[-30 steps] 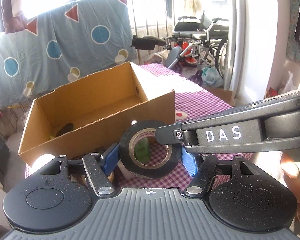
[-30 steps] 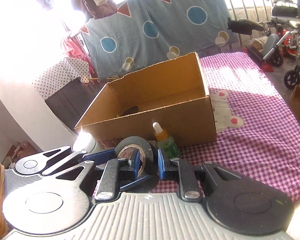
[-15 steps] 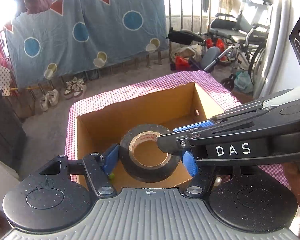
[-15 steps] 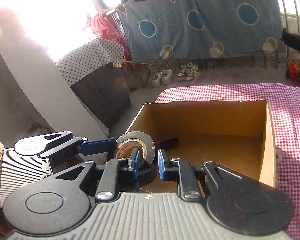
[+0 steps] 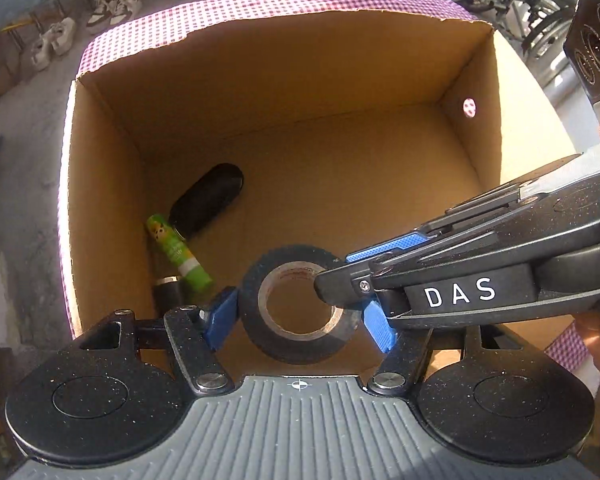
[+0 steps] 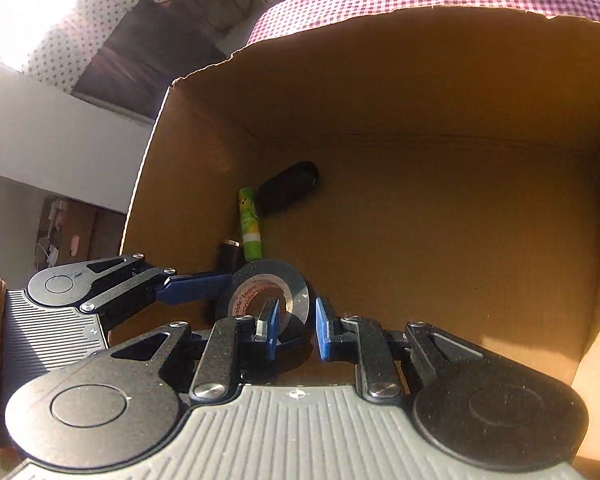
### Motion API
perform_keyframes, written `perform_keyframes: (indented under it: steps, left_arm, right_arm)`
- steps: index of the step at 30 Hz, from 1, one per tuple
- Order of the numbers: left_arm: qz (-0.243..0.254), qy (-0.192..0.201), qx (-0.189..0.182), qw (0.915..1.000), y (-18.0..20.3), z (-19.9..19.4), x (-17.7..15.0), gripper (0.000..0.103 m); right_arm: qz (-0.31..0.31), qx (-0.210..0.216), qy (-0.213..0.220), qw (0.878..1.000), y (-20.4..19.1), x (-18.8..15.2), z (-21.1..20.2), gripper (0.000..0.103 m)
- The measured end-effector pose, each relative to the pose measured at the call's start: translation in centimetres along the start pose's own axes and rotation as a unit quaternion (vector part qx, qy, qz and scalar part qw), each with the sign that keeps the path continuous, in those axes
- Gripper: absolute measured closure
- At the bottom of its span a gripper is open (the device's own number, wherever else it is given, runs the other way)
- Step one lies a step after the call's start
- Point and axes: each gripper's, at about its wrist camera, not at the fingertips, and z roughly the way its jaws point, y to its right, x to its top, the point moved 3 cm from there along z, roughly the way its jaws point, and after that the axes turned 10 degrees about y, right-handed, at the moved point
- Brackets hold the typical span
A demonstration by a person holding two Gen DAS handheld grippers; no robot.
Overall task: Organize rigid objects
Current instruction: 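Open the right gripper to drop the tape roll into the box, then reach the right gripper to the pink lid and grasp its rim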
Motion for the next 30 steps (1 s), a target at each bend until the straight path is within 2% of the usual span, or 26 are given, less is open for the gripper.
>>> perform_keyframes:
  steps: [1, 5, 9, 13, 18, 19, 22, 23, 25, 27, 30]
  left_arm:
    - [0.002, -0.003, 0.002, 1.0, 0.0, 0.1, -0.1, 0.032]
    - [0.007, -0.001, 0.006, 1.0, 0.1, -0.5, -0.6, 0.031]
    - [0.003, 0.024, 0.009, 0.9997, 0.3, -2.2, -1.0, 0.03]
    - [0.004, 0.091, 0.005, 0.9959, 0.8, -6.4, -1.7, 0.027]
    - [0.023, 0.183, -0.001, 0.9829, 3.1, -11.8, -3.7, 0.022]
    - [0.026, 0.198, -0.001, 0.9798, 3.2, -12.7, -3.9, 0.02]
    - [0.033, 0.24, 0.001, 0.9703, 4.7, -14.4, -4.3, 0.014]
    - [0.032, 0.251, 0.0, 0.9675, 4.9, -15.0, -4.8, 0.013]
    - [0.03, 0.271, -0.001, 0.9622, 5.6, -15.5, -5.9, 0.008]
    - [0.027, 0.28, -0.004, 0.9595, 5.8, -16.1, -7.0, 0.008]
    - [0.018, 0.284, -0.005, 0.9587, 6.5, -15.8, -9.0, 0.007]
  right_arm:
    - [0.0, -0.001, -0.004, 1.0, 0.0, -0.2, 0.3, 0.081]
    - [0.022, 0.013, -0.011, 1.0, 0.2, -0.9, 0.8, 0.08]
    - [0.027, 0.038, 0.019, 0.999, -0.2, -1.2, -1.3, 0.08]
    - [0.024, 0.071, 0.106, 0.992, -0.8, -2.7, -7.2, 0.08]
    - [0.011, 0.096, 0.233, 0.968, -1.2, -8.0, -15.5, 0.079]
    - [0.009, 0.098, 0.261, 0.96, -1.2, -9.7, -17.2, 0.076]
    - [0.008, 0.099, 0.327, 0.94, -1.0, -14.3, -20.3, 0.055]
    - [0.009, 0.097, 0.345, 0.934, -0.7, -15.8, -21.1, 0.054]
    - [0.017, 0.091, 0.366, 0.926, -0.2, -18.3, -21.8, 0.054]
    - [0.03, 0.085, 0.376, 0.922, 0.4, -20.4, -21.9, 0.054]
    - [0.044, 0.079, 0.378, 0.921, 1.0, -22.7, -20.9, 0.054]
